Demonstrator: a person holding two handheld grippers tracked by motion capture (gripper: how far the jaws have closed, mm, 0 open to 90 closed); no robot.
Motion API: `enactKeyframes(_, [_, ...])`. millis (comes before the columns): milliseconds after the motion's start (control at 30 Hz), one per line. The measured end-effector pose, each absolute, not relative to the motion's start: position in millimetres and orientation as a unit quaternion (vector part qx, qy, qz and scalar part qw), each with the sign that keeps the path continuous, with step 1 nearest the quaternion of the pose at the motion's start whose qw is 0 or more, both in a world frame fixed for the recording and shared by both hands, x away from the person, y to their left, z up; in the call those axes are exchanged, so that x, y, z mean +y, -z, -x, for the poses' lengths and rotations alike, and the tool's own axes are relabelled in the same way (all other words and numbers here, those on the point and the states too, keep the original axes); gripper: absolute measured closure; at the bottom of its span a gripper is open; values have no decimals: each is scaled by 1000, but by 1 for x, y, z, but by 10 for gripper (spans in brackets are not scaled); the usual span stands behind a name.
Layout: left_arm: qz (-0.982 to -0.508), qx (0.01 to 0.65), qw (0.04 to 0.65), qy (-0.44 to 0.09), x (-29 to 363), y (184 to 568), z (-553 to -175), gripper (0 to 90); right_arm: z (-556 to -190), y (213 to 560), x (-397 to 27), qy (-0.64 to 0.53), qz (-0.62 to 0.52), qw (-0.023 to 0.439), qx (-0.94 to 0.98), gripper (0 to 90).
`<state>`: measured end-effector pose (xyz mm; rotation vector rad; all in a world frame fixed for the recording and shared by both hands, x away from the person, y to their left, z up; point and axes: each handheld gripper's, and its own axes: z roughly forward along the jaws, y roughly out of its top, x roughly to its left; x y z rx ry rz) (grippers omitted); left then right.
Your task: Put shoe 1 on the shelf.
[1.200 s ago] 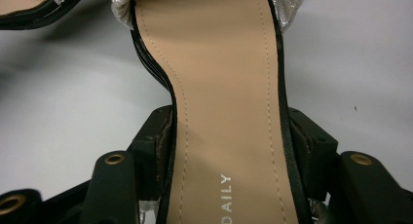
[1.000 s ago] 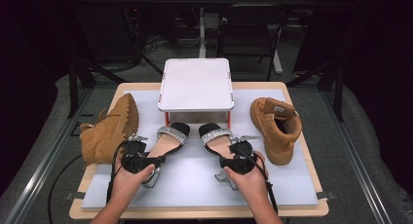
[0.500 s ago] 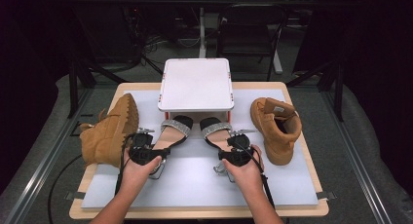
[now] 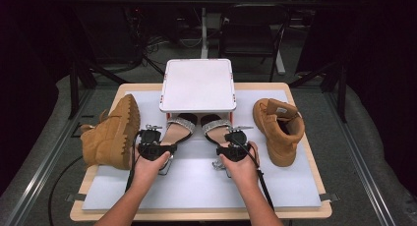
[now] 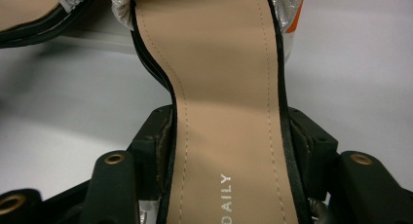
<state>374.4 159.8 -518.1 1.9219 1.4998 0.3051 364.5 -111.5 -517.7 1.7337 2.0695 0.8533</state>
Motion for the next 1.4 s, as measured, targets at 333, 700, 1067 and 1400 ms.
enactKeyframes(333, [-725, 586, 343, -115, 154, 528, -381, 425, -371, 525, -107, -302, -608, 165, 715, 418])
enactKeyframes(700, [-724, 591, 338, -112, 148, 535, -387, 424, -376, 531, -103, -300, -615, 158, 712, 418])
enactKeyframes(1067, [-719, 599, 335, -106, 150, 536, -390, 420, -382, 533, -105, -297, -627, 148, 705, 413])
enactKeyframes(1400, [-722, 596, 337, -101, 151, 537, -391, 405, -382, 534, -109, -308, -623, 133, 707, 356])
